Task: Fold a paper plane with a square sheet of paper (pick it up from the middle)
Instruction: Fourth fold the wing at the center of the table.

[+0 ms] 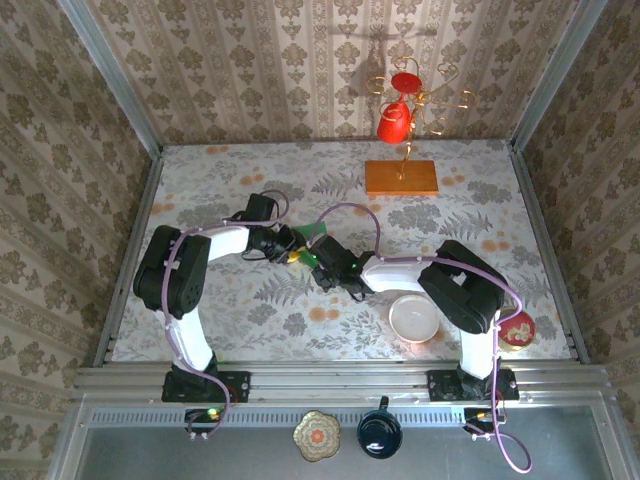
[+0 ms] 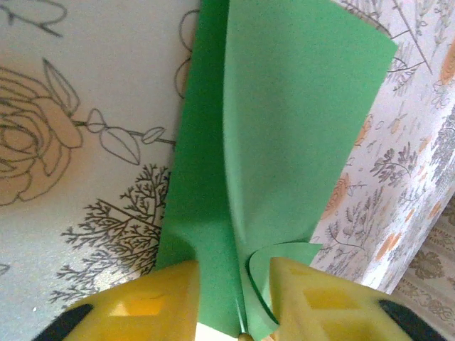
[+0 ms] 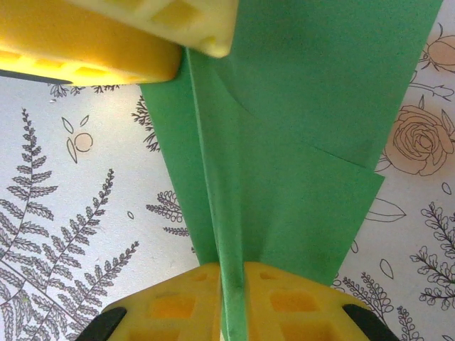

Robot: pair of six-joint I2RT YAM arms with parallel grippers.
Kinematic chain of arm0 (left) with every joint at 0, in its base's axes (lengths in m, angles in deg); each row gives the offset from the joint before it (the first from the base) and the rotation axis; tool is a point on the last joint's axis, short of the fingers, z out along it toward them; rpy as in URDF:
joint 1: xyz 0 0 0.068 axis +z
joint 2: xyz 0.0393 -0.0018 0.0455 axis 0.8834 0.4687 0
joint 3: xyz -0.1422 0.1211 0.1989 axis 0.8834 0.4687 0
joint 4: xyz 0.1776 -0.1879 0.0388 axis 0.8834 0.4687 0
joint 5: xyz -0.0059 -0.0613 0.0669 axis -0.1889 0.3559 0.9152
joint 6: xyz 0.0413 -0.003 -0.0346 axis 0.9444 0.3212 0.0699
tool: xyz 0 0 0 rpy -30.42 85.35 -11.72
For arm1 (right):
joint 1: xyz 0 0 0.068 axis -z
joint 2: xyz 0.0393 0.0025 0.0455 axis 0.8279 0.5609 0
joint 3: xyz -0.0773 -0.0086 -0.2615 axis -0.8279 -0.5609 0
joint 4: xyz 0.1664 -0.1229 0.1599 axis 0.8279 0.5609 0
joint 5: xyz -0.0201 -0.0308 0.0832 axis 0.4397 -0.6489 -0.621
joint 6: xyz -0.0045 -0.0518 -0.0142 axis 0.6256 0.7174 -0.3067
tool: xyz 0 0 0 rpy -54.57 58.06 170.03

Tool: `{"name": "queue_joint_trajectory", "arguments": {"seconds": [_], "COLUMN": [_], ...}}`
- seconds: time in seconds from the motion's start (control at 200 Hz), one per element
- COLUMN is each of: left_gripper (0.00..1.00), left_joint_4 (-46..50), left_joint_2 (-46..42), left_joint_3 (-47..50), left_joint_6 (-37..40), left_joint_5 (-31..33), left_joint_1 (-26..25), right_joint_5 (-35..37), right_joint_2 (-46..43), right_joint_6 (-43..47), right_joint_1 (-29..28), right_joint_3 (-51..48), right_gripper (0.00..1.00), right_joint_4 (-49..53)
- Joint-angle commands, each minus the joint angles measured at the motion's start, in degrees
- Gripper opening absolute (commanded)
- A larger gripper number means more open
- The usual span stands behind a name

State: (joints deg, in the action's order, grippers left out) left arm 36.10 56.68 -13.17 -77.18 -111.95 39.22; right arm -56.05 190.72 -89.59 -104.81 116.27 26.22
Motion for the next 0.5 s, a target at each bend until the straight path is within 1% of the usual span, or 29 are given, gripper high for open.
{"name": "queue_joint_trajectory", "arguments": {"seconds": [0.0, 0.105, 0.225, 0.34, 0.495], "left_gripper": [0.25, 0.16, 0.10, 0.09, 0.09], "left_joint_4": [0.32, 0.23, -0.38, -0.83, -0.54], "left_joint_2": [0.79, 0.97, 0.73, -0.60, -2.86], "left_joint_3": [-1.23, -1.32, -1.08, -0.71, -0.66], "left_joint_6": [-0.31, -0.63, -1.44, -2.43, -3.58], "left_joint_5": [-1.08, -1.15, -1.27, -1.11, -0.56], "left_joint_1": [0.15, 0.15, 0.15, 0.20, -0.28], "right_joint_5": [-0.64, -0.47, -0.12, 0.14, 1.04], "right_joint_2": [-1.04, -1.43, -2.25, -3.93, -5.06], "right_joint_6": [0.73, 0.73, 0.50, -0.35, -1.63], "right_joint_1": [0.05, 0.01, 0.05, -0.01, -0.15], "right_joint_3": [-0.94, -0.95, -0.89, -0.68, 0.05], "right_gripper": [0.17, 0.18, 0.20, 0.28, 0.36], "right_joint_4": [-0.19, -0.19, 0.38, 1.93, 3.61]}}
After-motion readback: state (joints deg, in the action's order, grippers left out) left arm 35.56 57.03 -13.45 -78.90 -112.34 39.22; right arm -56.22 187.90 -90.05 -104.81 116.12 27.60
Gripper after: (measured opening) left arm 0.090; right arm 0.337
